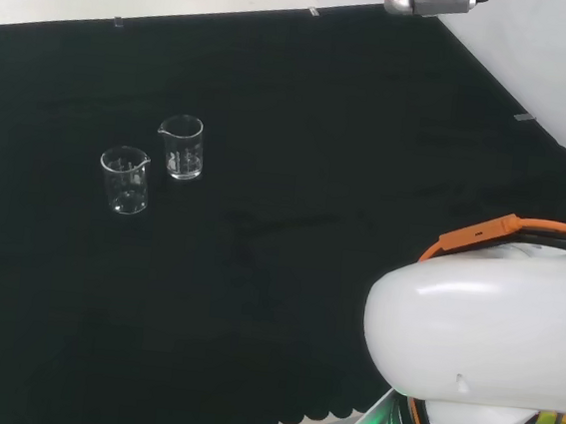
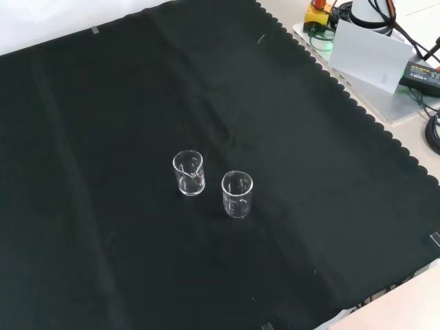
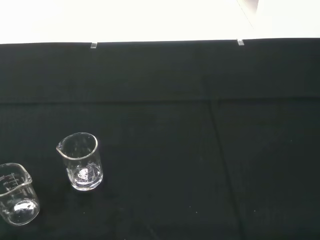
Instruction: Pick up the beaker on the right.
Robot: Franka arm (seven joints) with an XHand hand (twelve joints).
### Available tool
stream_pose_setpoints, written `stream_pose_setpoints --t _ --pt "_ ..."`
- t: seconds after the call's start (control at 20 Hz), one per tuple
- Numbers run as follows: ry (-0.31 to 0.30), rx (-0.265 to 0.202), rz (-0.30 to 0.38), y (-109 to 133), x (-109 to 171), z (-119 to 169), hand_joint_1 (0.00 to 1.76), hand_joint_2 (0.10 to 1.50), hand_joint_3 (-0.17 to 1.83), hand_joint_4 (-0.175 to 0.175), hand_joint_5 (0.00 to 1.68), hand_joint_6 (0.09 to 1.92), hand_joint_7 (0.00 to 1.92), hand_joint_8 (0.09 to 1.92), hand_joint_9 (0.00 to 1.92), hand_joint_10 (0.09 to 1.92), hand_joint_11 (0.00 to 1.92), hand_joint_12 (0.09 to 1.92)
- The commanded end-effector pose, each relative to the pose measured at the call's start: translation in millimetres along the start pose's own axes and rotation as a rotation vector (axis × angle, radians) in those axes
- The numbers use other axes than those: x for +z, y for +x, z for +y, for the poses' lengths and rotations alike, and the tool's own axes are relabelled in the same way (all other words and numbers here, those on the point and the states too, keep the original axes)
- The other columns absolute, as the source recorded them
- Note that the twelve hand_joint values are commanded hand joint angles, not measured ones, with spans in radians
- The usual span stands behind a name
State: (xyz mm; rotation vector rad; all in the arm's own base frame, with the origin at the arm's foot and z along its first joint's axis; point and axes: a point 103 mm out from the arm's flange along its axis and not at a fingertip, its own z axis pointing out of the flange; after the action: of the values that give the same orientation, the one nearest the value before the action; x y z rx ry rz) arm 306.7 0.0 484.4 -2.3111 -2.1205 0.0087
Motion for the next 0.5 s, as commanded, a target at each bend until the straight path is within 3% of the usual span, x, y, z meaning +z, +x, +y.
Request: stream_pose_setpoints --t 0.05,0.5 --pt "-0.036 -0.002 -0.009 -9.5 -25.0 -11.2 0.25 1.30 0.26 -0.027 0.32 0.09 0.30 0.09 0.40 0.09 0.00 0.94" --pt "-0.040 -0.006 -0.012 -10.3 -27.2 -11.2 0.22 1.33 0.26 -0.025 0.33 0.09 0.30 0.09 0.41 0.09 0.00 0.97"
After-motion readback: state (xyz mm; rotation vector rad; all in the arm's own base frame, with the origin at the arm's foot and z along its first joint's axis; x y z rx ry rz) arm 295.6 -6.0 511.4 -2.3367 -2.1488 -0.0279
